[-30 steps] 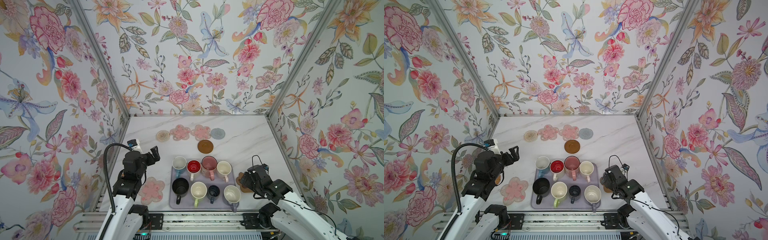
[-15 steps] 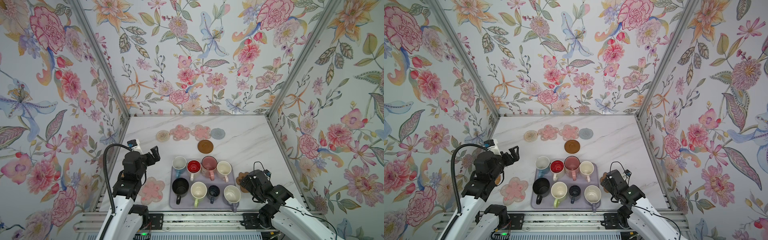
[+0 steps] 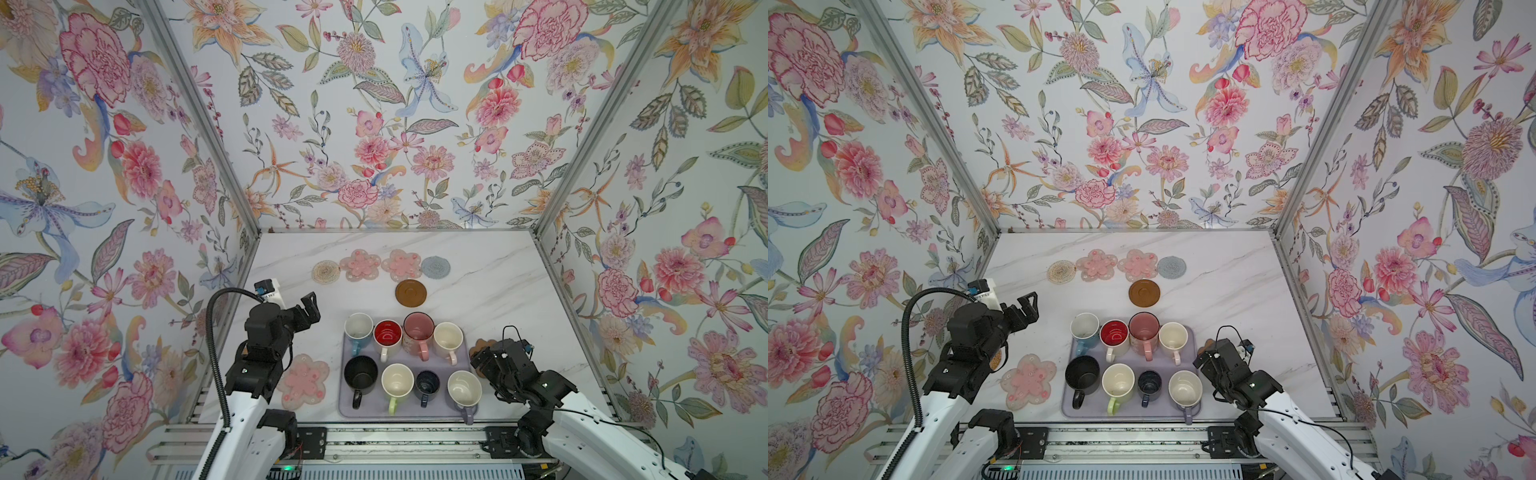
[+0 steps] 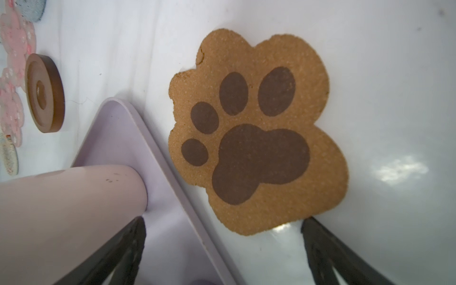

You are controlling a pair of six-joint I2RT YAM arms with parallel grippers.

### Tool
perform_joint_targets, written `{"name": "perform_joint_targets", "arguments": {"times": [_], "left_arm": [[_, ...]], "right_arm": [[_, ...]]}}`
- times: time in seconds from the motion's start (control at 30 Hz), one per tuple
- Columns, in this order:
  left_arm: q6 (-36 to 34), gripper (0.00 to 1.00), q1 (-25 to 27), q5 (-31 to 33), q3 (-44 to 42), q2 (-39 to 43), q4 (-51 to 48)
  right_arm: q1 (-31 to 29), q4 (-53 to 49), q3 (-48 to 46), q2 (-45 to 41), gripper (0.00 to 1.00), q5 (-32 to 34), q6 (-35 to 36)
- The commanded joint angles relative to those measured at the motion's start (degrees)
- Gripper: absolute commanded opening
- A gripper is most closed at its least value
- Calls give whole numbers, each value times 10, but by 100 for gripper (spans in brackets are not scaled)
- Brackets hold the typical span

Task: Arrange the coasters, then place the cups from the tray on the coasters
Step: 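Raise the right gripper and move it back over the cork paw-print coaster, then lower the right gripper onto the cork paw-print coaster beside the tray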

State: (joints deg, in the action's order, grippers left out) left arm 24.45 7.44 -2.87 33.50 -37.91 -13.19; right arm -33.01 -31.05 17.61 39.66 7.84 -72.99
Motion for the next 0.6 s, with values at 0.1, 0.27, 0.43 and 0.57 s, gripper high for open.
{"name": "perform_joint_targets", "arguments": {"times": [0.1,0.27,0.43,0.57], "left_arm": [[1,99,-3,-14,-3,-1,10],[1,99,-3,-14,-3,0,9],[2,99,-3,-15,-3,-1,8],[2,99,-3,-14,-3,-1,8]], "right_arm": [[-6,68,-8,34,99,-5,-20],[-3,99,-2,63,99,9,-14],[12,125,6,86,99,12,6],[59,157,7,107,99,-9,30]]}}
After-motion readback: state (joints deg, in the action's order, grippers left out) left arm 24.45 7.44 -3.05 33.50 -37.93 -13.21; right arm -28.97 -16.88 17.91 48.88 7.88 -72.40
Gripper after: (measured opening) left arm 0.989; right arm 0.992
